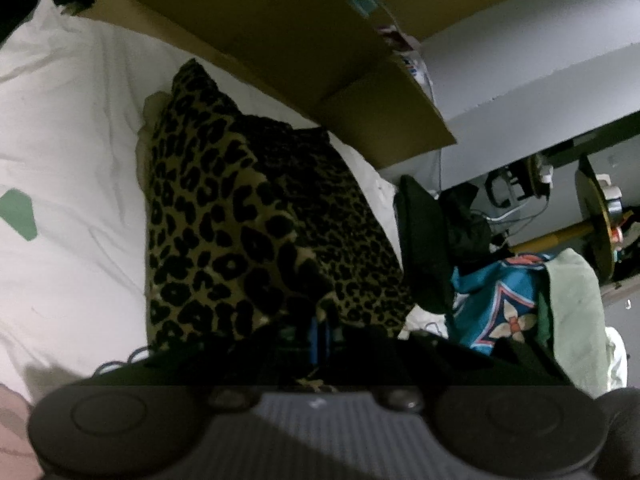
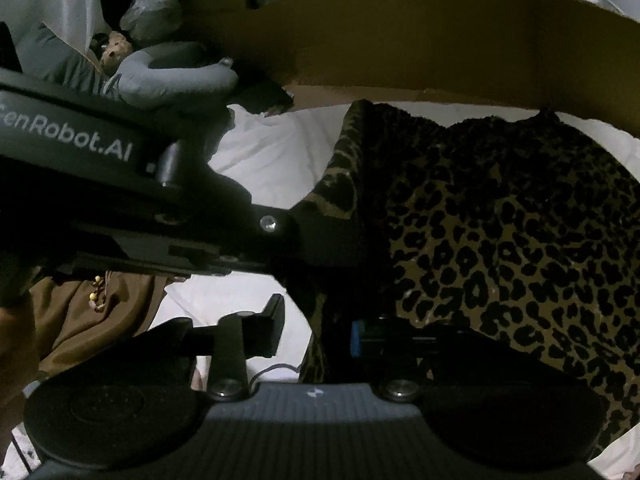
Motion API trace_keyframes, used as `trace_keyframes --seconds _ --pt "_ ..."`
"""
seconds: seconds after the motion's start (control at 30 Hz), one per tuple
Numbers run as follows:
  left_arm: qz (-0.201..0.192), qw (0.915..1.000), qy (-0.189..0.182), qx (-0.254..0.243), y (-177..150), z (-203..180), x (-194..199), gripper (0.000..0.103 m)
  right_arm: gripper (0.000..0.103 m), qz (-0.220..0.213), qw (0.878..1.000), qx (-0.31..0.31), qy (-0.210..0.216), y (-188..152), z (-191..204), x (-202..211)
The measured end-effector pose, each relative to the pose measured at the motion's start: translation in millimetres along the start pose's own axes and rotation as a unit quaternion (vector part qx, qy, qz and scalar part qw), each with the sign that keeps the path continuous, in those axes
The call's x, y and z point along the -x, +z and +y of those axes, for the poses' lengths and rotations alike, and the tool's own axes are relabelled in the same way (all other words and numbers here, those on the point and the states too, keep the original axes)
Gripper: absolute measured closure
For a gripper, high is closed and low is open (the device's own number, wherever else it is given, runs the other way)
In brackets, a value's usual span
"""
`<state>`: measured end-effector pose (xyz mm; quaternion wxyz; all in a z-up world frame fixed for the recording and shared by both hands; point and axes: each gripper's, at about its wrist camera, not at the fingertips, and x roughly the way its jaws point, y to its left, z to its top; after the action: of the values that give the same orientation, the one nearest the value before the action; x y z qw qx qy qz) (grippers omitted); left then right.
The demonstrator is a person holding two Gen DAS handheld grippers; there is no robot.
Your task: Fold clothes
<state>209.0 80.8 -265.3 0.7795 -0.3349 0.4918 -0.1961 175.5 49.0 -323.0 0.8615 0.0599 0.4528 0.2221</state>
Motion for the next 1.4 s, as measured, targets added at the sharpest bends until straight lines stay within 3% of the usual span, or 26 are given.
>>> trace_keyframes --seconds 0.03,0.13,0.2,0.27,0.33,0.57,0.87,1.1,1.4 --pt "0.0 1.0 -0.001 0.001 0 -1 1 0.099 0.095 -0.002 1.0 -0.003 -0.002 0 -2 1" --pt "-0.005 0.9999 -0.009 -0.007 -1 -4 3 0.095 0.102 -0.009 1.0 -0.011 -0.005 1 -8 3" --pt "-0.011 0.9996 -0.008 -0.026 -4 -10 3 0.077 0.102 -0.01 1.0 -0.01 -0.01 3 -13 6" --pt "-0.018 0.999 0.001 -0.041 -8 -16 4 0.049 0.102 -0.01 1.0 -0.013 -0.016 4 -21 8" --pt "-0.026 0.9987 0.007 -0.044 -12 -16 5 0.044 0.102 -0.01 0.999 -0.021 -0.023 7 -32 13" --pt "-0.03 0.9984 0.045 -0.018 -22 3 -1 0.042 0.103 -0.014 0.998 -0.044 -0.048 21 -75 33" --pt "0.01 0.9969 0.078 0.001 -38 40 -32 0.042 0.103 -0.016 0.995 -0.07 -0.074 34 -127 60" --pt "0.052 0.9961 0.071 -0.004 -53 47 -60 0.044 0.103 -0.021 0.989 -0.103 -0.103 42 -168 78" --pt "0.111 0.9908 0.056 -0.052 -66 50 -86 0.047 0.103 -0.017 0.978 -0.162 -0.134 38 -221 89"
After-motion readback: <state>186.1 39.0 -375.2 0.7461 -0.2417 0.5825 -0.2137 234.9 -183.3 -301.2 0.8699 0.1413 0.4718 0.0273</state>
